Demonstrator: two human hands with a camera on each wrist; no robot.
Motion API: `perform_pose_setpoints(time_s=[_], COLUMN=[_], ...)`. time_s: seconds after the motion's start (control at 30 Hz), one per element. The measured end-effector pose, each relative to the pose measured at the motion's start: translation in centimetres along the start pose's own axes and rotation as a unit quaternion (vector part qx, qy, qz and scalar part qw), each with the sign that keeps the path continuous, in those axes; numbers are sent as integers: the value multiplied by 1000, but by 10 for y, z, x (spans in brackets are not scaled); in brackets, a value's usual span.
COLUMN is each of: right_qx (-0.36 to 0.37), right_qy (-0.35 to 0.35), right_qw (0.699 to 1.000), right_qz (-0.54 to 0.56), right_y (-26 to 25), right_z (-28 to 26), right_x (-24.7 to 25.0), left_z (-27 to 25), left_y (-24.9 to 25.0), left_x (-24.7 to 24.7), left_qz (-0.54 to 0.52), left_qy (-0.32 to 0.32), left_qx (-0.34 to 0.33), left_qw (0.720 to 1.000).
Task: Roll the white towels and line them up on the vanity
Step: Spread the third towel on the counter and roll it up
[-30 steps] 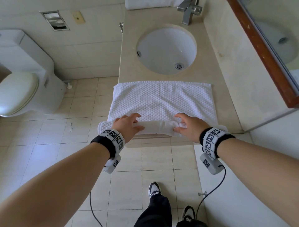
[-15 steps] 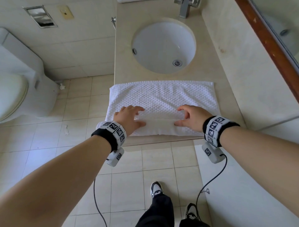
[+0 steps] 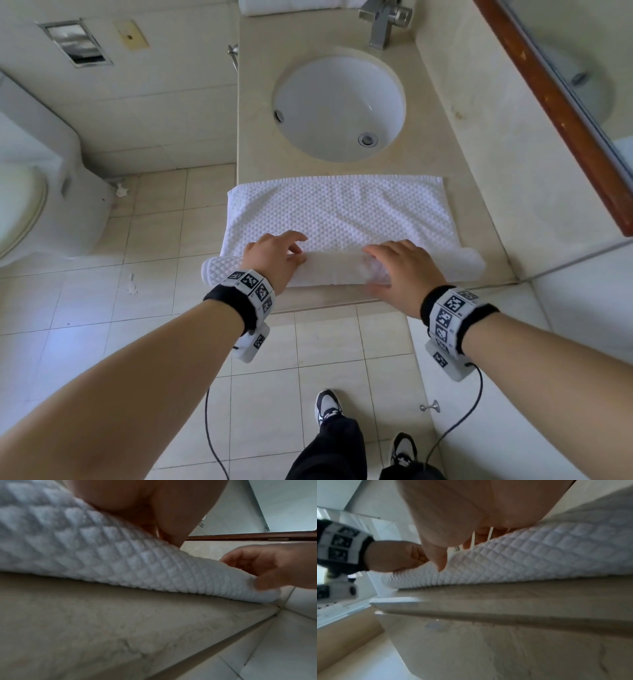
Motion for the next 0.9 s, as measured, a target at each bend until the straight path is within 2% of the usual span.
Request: perform_pose_setpoints(time_s=[0.23, 0.43, 0.6, 0.73, 0.9], right_qx=[-32, -28, -13, -23, -21], right_qy=[24, 32, -25, -55, -106], right_qw=[999, 999, 998, 997, 994], right_qz=[-6, -14, -54, -49, -32], right_y=[7, 8, 6, 9, 9], right_z=[5, 5, 7, 12, 8], right_x=[0, -1, -8, -9, -17], left_z=[-21, -47, -34, -26, -44], left_y=[21, 12, 13, 13, 14], left_x=[-2, -7, -11, -12, -16], left_qz=[11, 61, 84, 81, 74], left_qy=[67, 44, 52, 17, -16], left_qx=[-54, -84, -76, -72, -65], left_qw=[996, 994, 992, 994, 995])
Point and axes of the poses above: each hand's wrist, its own z-axis towards the middle knuckle, its own x-axis out of the back of the hand, y = z × x, the point moved 9 cm from there along z, towards the middle knuckle
